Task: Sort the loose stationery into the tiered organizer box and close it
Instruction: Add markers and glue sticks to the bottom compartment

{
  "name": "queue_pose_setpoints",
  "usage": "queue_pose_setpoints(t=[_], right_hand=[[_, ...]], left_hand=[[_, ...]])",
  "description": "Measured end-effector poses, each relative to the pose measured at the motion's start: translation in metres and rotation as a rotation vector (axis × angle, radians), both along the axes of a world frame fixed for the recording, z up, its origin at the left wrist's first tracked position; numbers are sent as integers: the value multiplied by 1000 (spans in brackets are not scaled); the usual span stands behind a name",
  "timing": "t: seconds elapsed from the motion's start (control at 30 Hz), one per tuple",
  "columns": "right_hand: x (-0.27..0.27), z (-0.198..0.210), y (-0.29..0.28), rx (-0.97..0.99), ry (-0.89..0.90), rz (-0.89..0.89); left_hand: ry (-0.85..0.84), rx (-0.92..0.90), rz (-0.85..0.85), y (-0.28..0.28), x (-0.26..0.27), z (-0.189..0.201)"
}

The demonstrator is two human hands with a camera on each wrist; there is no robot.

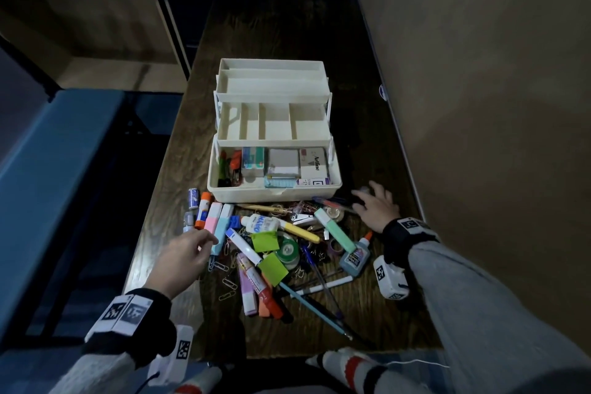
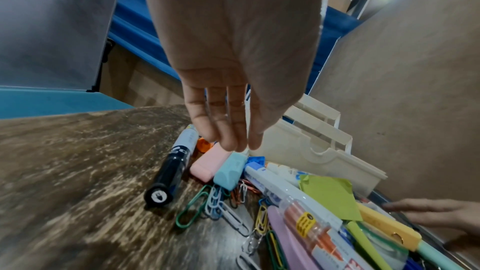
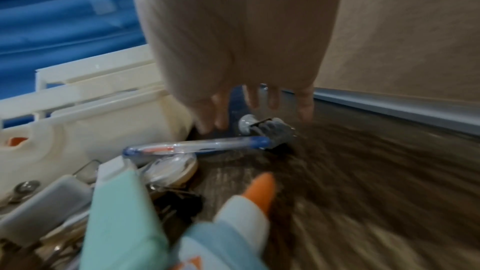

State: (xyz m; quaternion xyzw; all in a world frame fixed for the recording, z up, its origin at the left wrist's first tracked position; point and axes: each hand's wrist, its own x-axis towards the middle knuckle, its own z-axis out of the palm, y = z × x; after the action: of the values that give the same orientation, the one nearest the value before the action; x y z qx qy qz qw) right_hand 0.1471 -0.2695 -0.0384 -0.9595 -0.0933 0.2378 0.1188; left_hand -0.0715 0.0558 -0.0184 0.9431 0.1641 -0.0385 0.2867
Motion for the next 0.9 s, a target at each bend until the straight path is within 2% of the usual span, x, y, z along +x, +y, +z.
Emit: queue_pose_setpoints(t=[0.17,0.37,0.5,0.6,0.67,0.77,0.9], right_hand=[[0,-4,27,-149,84,167],[-31,-16,29,-161,-5,203],[-42,-11,24,-70,-41,185],[-55,-3,16,106,-207,132],[-69,4,12,247,-272,172],[-93,15,15,310,-116,301],[-118,21,25,101,188,519]], left_hand=[[-1,10,-15,-3,3,2],[10,0,-3,-3,3,3],[24,5,-30,-9,8,4],[11,17,-55,-12,11,4],[-1,22,-103,-19,13,4],[23,32,-286,-35,17,2],[0,147,-508,-62,25,-3]])
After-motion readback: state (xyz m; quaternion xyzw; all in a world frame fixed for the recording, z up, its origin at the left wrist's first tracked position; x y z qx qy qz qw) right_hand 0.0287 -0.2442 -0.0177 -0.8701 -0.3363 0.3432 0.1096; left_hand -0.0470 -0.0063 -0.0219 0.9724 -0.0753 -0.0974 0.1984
